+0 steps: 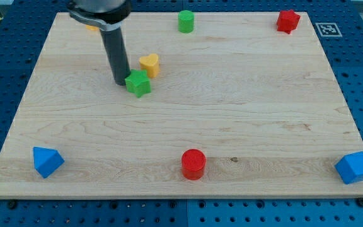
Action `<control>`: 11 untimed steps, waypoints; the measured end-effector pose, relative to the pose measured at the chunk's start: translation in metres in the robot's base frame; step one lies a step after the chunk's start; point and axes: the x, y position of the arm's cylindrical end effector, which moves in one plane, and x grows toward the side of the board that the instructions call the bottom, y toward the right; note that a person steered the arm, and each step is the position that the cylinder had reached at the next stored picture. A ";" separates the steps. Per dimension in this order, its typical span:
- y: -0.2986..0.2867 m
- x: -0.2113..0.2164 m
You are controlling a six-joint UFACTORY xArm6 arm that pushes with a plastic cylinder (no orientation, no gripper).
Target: Slightly move the hexagon to the top
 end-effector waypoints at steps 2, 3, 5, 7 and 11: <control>0.020 0.000; -0.001 -0.003; -0.077 -0.092; -0.107 -0.134; -0.138 -0.215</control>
